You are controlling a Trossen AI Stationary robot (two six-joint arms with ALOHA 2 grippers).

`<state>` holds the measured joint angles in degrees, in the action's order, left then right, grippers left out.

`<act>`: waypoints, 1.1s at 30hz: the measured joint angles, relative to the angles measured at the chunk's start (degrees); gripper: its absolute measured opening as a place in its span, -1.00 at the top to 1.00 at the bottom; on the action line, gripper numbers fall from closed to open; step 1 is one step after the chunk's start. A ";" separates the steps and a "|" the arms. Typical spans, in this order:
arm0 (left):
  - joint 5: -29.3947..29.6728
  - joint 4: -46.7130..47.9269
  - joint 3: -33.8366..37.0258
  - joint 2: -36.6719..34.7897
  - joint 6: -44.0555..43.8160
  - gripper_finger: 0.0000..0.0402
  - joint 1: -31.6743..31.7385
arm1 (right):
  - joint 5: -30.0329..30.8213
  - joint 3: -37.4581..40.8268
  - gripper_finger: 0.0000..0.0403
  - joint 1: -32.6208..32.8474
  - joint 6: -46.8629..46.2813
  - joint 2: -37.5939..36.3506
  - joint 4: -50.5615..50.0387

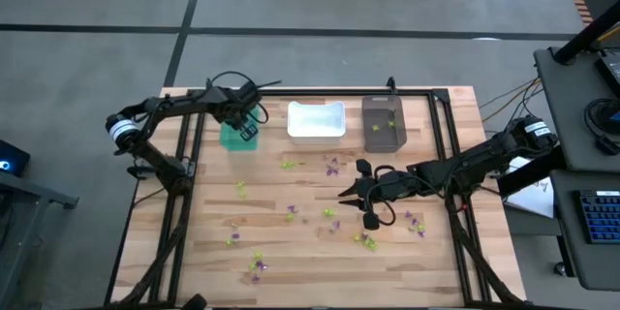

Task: Sort Halloween decoration
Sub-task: Put the white skull toy into the white bin

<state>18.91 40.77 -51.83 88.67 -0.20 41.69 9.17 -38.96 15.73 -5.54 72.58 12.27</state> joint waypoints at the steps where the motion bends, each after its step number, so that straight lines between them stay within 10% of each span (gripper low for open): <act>1: -0.02 0.22 0.00 -0.92 -0.01 0.99 -0.07 | 0.00 0.00 0.63 0.00 0.00 0.00 -0.02; 18: -14.35 -2.06 0.00 -16.74 -0.59 1.00 -0.65 | 0.04 0.02 0.63 -0.28 0.03 0.00 0.02; 33: -17.02 -0.74 0.20 -13.76 7.43 1.00 -0.61 | 7.02 -2.40 0.63 -6.31 -2.58 0.00 0.11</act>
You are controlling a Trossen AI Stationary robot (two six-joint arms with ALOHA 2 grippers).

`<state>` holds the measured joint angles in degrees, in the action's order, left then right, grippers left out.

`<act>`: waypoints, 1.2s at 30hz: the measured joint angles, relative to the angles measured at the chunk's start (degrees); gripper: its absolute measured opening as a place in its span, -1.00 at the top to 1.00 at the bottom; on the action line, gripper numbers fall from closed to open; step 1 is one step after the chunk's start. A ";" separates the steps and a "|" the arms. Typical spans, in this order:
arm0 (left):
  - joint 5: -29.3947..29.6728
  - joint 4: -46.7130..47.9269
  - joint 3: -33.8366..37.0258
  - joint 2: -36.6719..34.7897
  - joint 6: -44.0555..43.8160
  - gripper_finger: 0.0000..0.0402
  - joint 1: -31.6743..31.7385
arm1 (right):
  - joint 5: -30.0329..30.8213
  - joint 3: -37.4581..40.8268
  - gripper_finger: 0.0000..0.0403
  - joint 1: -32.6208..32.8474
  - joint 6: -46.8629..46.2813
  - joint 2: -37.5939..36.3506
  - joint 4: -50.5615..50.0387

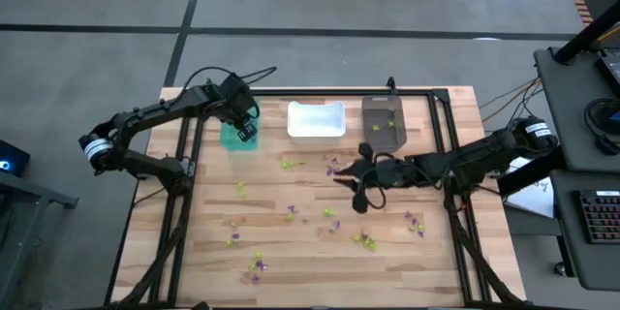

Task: Sort Halloween decoration
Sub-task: Put the white skull toy into the white bin

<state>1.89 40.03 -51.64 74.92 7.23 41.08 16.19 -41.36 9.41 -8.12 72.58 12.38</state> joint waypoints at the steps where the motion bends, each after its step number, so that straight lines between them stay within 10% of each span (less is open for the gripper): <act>1: -0.03 0.02 0.00 0.14 0.41 1.00 0.00 | -0.14 -0.64 0.63 -1.07 0.79 0.00 -0.07; 19: -7.54 0.10 4.75 0.26 13.92 1.00 -0.02 | -1.80 -4.07 0.63 -31.56 20.75 -0.02 2.38; 36: -14.77 -8.54 4.70 2.23 13.44 1.00 6.24 | -6.12 -10.49 0.63 -38.67 -1.90 -2.45 2.84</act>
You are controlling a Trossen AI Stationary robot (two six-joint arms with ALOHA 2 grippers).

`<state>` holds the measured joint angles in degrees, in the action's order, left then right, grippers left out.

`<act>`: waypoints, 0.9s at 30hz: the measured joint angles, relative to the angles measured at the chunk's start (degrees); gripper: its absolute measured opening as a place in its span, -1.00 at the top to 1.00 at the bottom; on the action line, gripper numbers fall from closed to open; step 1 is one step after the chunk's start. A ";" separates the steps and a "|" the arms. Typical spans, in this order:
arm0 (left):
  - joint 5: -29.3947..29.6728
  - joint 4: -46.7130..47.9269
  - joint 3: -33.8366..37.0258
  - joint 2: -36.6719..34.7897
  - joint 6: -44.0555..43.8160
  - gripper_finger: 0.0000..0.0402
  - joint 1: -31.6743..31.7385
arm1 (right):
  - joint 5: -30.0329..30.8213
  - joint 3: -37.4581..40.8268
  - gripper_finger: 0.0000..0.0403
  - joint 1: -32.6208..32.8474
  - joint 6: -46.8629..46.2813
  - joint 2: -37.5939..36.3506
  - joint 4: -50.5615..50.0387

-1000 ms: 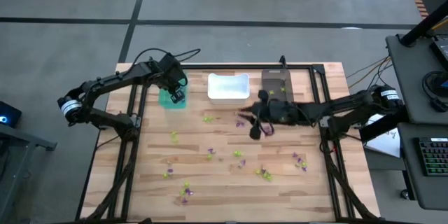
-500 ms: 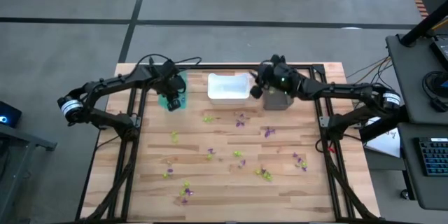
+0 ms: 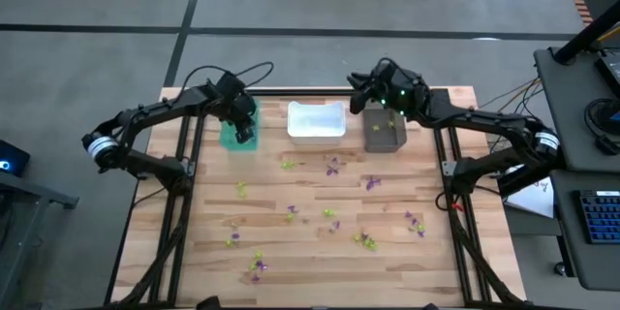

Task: Sort Halloween decoration
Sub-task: Put the white skull toy into the white bin

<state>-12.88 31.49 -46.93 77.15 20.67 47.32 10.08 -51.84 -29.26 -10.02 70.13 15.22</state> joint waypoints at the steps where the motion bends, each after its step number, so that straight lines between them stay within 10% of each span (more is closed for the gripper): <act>1: 0.02 -0.09 0.05 0.69 0.21 1.00 0.71 | 0.01 -1.07 0.63 -0.01 -0.50 0.00 -0.28; 27: -2.20 -2.63 0.17 9.62 16.35 0.86 9.02 | 2.18 -13.25 0.63 -0.15 3.13 0.26 -16.71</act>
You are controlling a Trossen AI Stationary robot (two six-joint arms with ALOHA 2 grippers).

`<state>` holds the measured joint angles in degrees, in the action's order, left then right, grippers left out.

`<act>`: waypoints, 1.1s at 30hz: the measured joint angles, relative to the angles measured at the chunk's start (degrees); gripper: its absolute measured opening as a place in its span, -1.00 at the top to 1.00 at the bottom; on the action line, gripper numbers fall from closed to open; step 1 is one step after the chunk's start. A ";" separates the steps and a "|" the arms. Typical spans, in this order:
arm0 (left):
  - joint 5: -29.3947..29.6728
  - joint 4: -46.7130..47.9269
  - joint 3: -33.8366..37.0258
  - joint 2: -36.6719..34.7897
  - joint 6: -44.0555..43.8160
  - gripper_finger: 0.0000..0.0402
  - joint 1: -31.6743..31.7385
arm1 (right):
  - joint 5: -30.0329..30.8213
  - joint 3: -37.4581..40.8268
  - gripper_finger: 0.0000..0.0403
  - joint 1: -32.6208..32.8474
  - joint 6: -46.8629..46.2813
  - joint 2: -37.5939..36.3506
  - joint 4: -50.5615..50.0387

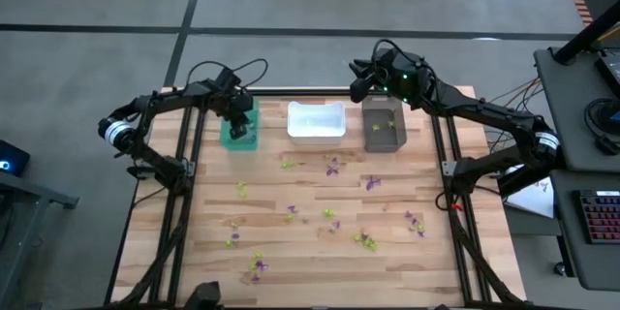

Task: Sort Halloween decoration
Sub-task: Put the white skull toy into the white bin

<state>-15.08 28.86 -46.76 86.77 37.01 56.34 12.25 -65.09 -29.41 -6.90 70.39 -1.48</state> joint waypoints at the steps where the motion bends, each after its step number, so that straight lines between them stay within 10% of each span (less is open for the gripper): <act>1: -0.51 -0.01 0.00 -0.01 -0.08 0.82 -0.03 | 0.00 0.08 0.63 0.00 0.02 0.00 -0.02; 11: -2.51 -0.81 0.04 0.58 -1.80 0.47 -0.21 | 0.00 0.76 0.63 0.00 -0.17 0.00 -0.02; 33: -0.73 -4.61 -0.13 7.40 -3.63 0.49 -0.47 | -0.04 0.84 0.63 0.00 -0.68 0.00 -0.06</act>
<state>-15.81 24.25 -46.89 94.18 33.39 55.88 12.21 -64.25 -29.41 -7.57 70.39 -1.54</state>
